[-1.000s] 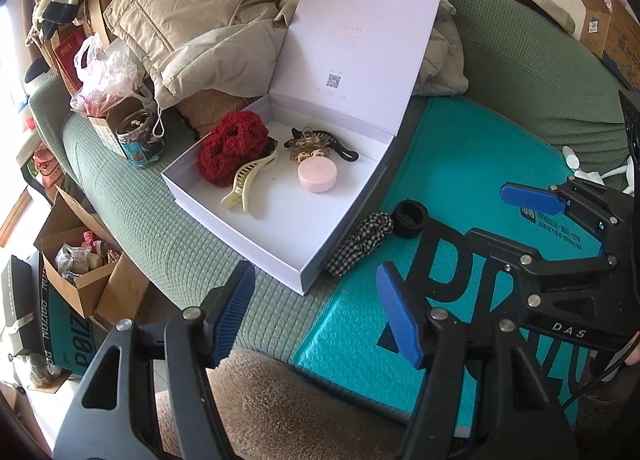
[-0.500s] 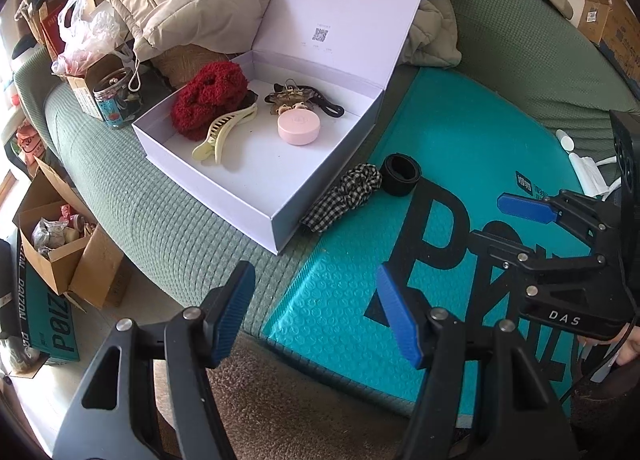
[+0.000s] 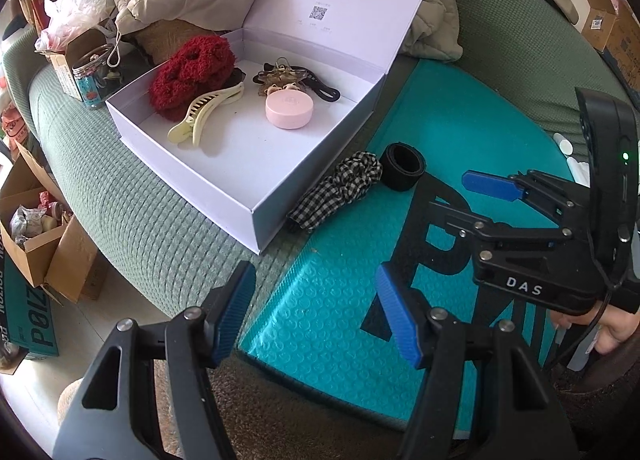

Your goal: Organize objects

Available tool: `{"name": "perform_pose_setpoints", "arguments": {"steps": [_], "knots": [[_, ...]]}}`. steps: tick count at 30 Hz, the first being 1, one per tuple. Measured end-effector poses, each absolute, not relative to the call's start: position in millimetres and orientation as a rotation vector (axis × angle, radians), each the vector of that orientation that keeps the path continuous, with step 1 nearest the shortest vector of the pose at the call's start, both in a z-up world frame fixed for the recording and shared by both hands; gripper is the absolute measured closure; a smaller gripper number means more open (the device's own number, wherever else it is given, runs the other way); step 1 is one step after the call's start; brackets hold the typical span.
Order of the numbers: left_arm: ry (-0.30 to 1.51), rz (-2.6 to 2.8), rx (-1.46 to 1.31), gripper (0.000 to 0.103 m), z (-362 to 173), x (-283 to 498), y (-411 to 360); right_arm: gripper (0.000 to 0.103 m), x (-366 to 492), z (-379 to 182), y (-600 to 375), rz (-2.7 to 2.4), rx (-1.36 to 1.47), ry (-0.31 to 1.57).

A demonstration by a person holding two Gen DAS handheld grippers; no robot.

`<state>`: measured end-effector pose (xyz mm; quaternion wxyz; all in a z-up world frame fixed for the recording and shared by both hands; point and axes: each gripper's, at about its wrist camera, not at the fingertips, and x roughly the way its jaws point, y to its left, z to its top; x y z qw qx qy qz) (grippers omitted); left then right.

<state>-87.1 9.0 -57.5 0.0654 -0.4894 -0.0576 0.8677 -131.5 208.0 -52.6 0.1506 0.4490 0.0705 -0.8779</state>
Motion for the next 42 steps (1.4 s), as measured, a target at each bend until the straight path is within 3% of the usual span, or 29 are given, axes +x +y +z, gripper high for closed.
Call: {"name": "perform_pose_setpoints", "arguments": {"steps": [11, 14, 16, 29, 33, 42], "knots": [[-0.181, 2.589, -1.492, 0.045, -65.6, -105.9, 10.9, 0.043, -175.3, -75.8, 200.9, -2.51, 1.323, 0.155], [-0.189, 2.579, -1.493, 0.045, -66.2, -108.0, 11.5, 0.063, -179.9, -80.2, 202.1, -2.515, 1.33, 0.151], [-0.188, 2.575, -1.49, 0.045, -65.7, -109.2, 12.2, 0.064, -179.7, -81.4, 203.6, -2.522, 1.326, 0.161], [-0.222, 2.551, -1.505, 0.045, -70.2, -107.5, 14.1, 0.064, -167.5, -82.0, 238.2, -2.552, 1.454, 0.145], [-0.245, 2.567, -1.489, 0.045, -64.7, -105.3, 5.6, 0.045, -155.4, -65.9, 225.4, -2.553, 1.355, 0.177], [-0.297, 2.614, -1.497, 0.045, -63.4, -101.6, -21.6, 0.045, -177.3, -62.8, 174.0, -2.417, 1.238, 0.176]]}}
